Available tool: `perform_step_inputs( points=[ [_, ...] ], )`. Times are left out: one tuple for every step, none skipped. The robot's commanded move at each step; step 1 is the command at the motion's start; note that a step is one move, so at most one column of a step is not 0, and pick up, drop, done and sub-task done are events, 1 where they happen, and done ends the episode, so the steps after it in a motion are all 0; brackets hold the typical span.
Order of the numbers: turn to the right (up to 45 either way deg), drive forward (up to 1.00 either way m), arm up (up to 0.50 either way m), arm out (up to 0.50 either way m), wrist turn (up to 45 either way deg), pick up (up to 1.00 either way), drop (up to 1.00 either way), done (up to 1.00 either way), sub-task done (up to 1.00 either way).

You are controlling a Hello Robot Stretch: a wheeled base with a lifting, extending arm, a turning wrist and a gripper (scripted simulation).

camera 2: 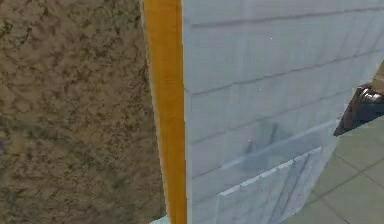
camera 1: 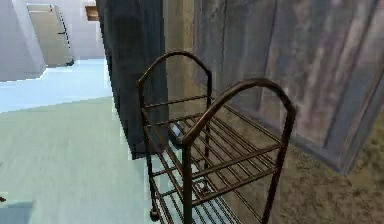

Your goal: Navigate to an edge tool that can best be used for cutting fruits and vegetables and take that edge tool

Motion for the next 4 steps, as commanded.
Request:
perform_step_inputs(
  points=[
    [-33.0, 0.0, 0.0, 0.0, 0.0, 0.0, 0.0, 0.0, 0.0],
    [0.0, 1.0, 0.0, 0.0, 0.0, 0.0, 0.0, 0.0, 0.0],
    [0.0, 0.95, 0.0, 0.0, 0.0, 0.0, 0.0, 0.0, 0.0],
    [-27.0, 0.0, 0.0, 0.0, 0.0, 0.0, 0.0, 0.0, 0.0]
  ],
)
